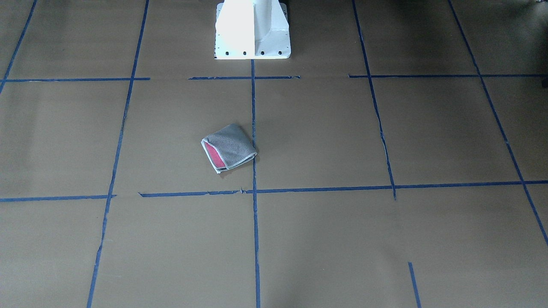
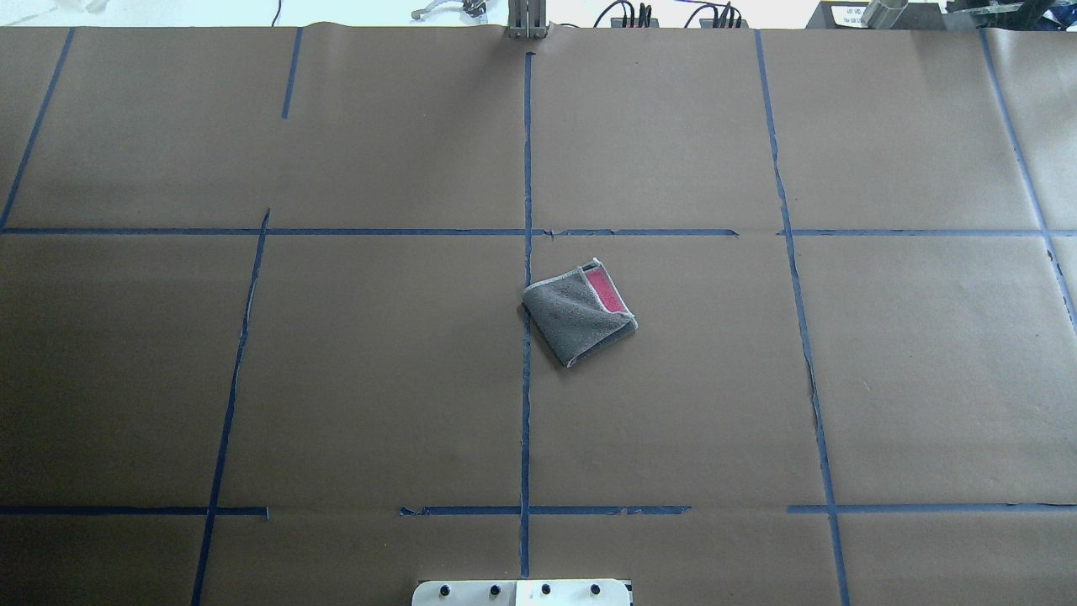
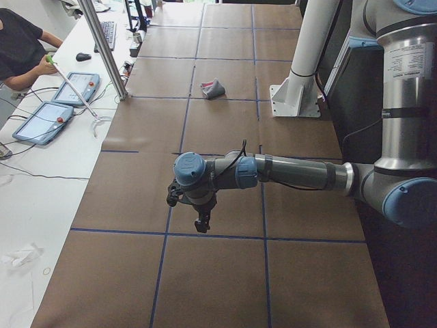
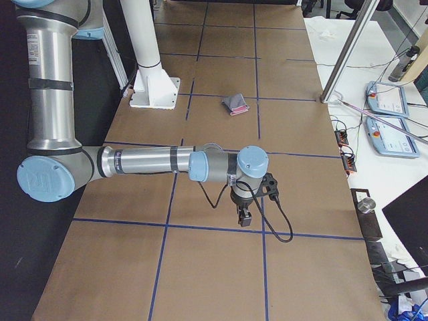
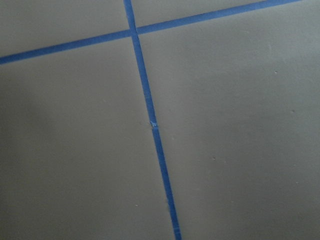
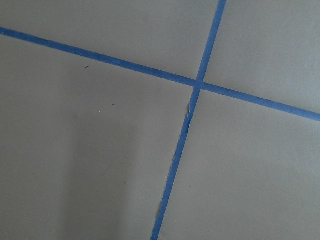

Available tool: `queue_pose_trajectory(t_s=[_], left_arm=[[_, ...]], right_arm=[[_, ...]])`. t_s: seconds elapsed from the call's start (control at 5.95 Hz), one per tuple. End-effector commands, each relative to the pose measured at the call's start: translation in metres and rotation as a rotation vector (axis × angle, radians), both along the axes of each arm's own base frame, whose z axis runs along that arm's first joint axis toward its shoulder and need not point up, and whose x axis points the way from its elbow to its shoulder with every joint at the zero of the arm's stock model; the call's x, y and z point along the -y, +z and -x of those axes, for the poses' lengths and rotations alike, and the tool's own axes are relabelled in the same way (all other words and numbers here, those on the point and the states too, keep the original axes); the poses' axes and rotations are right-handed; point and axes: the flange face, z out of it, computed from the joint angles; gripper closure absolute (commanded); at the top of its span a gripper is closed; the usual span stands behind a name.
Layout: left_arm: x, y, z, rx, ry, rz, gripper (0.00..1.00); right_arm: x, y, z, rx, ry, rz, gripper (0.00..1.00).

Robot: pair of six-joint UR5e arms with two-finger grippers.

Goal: Fold towel twice with both arms

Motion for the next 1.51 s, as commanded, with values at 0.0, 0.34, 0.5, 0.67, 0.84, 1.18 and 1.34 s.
queue_pose_trajectory(t_s=[0.0,0.34,0.5,0.67,0.84,1.18,1.34], left_arm=[[0.009,-0.004,-0.001,-0.003,-0.007,0.009,0.0],[0.024,-0.016,-0.002,-0.002,-0.022,0.0,0.0],[0.031,-0.023,-0.003,0.006,-0.015,-0.021,0.0],[0.027,-0.028,-0.001,0.004,-0.013,-0.047,0.0],[0.022,-0.041,0.0,0.002,-0.015,-0.067,0.0],[0.012,-0.027,0.0,-0.013,-0.015,-0.038,0.0],[0.002,-0.032,0.0,-0.011,-0.022,-0.051,0.0]], right_arm=[[-0.026,-0.005,0.002,-0.025,-0.01,-0.008,0.0],[-0.045,0.01,0.003,0.001,0.012,0.046,0.0],[-0.055,0.015,0.005,0.037,0.095,0.144,0.0],[-0.056,0.01,0.005,0.037,0.127,0.168,0.0],[-0.057,0.012,0.005,0.037,0.127,0.173,0.0],[-0.056,0.009,0.005,0.038,0.125,0.163,0.0],[-0.052,0.006,0.005,0.037,0.125,0.155,0.0]])
